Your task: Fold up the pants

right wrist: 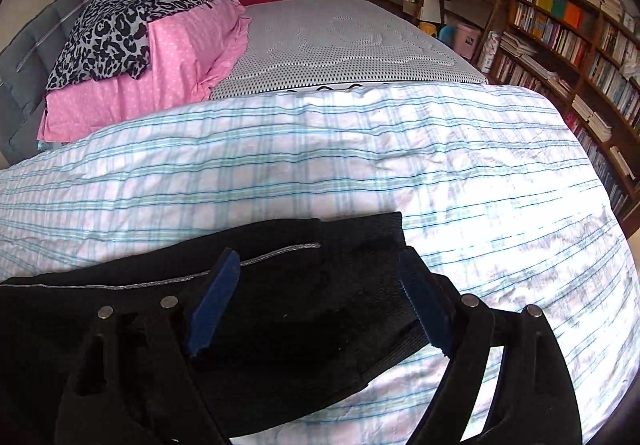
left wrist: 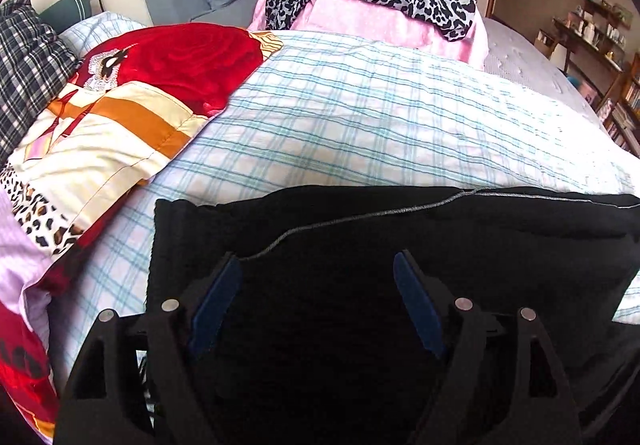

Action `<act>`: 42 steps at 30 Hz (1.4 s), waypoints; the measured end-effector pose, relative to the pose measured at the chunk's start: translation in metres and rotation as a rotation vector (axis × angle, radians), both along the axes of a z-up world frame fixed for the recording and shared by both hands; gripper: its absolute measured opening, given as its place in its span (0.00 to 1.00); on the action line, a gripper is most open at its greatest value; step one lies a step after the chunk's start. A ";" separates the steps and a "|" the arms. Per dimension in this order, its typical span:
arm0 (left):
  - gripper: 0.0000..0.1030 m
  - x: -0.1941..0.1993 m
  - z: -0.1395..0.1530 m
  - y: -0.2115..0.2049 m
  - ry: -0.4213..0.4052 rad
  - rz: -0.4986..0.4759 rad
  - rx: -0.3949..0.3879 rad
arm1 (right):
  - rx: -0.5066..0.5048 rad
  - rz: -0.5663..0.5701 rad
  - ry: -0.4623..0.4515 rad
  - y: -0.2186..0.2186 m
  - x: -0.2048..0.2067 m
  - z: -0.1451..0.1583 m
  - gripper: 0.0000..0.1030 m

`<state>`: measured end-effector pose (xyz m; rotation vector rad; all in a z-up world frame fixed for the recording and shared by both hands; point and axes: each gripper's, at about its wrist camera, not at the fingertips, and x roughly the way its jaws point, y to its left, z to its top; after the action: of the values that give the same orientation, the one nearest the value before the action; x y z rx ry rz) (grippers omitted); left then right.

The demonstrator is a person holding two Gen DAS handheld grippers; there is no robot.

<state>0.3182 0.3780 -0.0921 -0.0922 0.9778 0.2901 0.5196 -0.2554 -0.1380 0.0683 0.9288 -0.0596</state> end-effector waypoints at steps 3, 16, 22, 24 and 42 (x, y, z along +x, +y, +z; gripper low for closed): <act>0.77 0.017 -0.013 0.011 0.018 -0.009 0.043 | -0.011 -0.014 0.022 -0.009 0.013 -0.012 0.85; 0.78 0.058 -0.045 0.032 0.068 0.008 0.179 | 0.052 -0.012 0.036 -0.010 0.036 -0.017 0.18; 0.73 0.057 -0.040 0.047 0.031 0.073 0.148 | 0.052 -0.026 -0.196 -0.004 0.048 0.069 0.17; 0.73 0.057 -0.040 0.045 0.029 0.054 0.140 | 0.031 -0.024 -0.210 -0.001 0.054 0.077 0.17; 0.77 0.095 -0.046 0.001 0.232 -0.512 0.054 | -0.019 -0.070 -0.043 0.007 0.073 -0.014 0.18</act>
<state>0.4129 0.3790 -0.1382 0.2447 1.1854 -0.1484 0.5930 -0.2485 -0.1520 0.0839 0.8830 -0.1313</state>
